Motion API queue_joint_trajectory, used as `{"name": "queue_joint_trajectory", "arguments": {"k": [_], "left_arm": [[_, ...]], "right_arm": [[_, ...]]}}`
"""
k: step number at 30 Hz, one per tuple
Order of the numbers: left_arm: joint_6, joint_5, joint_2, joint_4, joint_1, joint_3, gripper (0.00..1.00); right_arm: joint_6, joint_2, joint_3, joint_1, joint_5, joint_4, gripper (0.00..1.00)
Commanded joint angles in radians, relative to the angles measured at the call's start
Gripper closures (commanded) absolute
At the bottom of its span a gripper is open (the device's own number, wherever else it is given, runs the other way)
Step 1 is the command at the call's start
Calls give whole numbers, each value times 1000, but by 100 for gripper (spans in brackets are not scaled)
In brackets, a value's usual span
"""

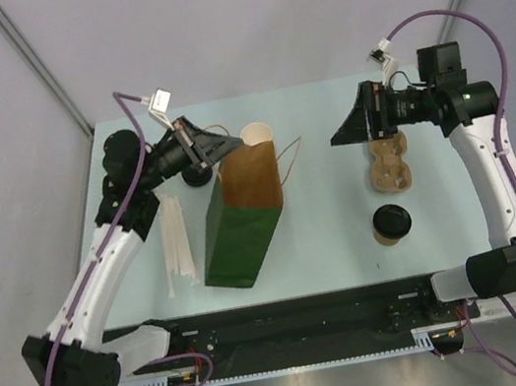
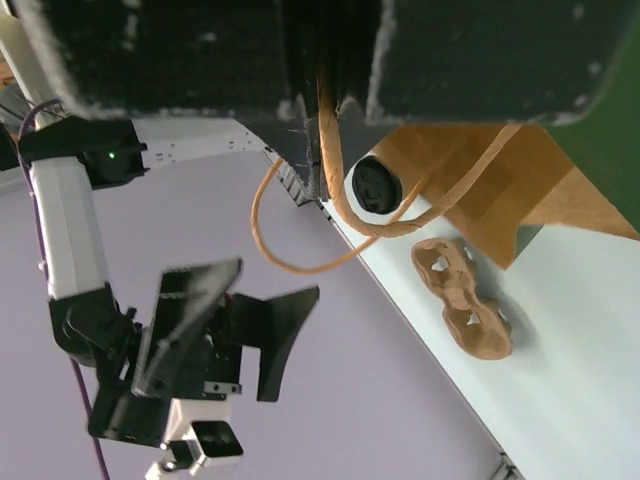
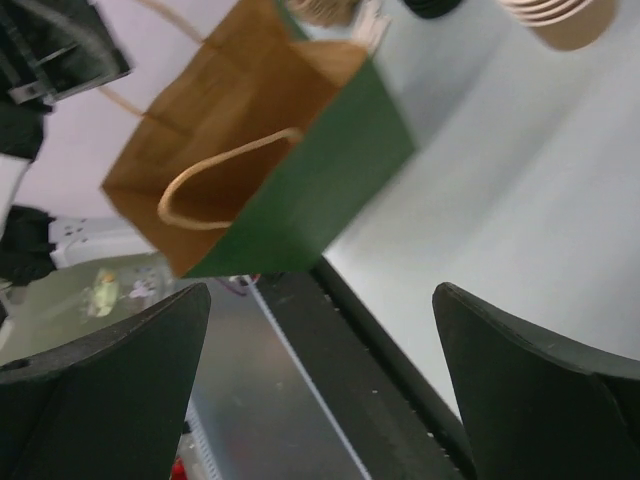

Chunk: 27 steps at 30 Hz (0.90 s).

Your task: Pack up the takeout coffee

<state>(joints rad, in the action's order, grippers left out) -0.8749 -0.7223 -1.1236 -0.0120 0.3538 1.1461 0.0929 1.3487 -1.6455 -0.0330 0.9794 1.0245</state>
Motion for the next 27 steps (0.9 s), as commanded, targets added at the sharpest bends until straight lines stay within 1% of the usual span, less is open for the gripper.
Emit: {"name": "queue_joint_trajectory", "arguments": {"k": [1,3,4,6,7,10,13,19,23,27], "left_arm": [[-61,-23,-105,-184,33,81,100],[-67,-37,-130,-249,47,69,97],[-72,-37,-131,-297,51,19,94],[-96,-43,-137,-328,54,-40,92],[-101,-48,-137,-342,54,-104,91],[-101,-46,-113,-332,54,-211,88],[-99,-42,-96,-313,54,-267,86],[-33,-37,-74,-243,54,-258,84],[45,-23,-62,-165,54,-223,84],[94,-20,-56,-97,56,-194,85]], "right_arm": [[197,1,36,-85,85,-174,0],[266,7,47,-106,100,-221,0],[277,12,47,-122,102,-230,0],[298,15,49,-134,94,-247,0],[307,20,52,-139,94,-257,0],[309,26,61,-148,64,-253,0],[301,41,62,-148,27,-251,0],[300,112,-10,-179,-16,-265,1],[281,159,-101,-228,-42,-256,3],[277,204,-138,-275,-53,-257,7]]}}
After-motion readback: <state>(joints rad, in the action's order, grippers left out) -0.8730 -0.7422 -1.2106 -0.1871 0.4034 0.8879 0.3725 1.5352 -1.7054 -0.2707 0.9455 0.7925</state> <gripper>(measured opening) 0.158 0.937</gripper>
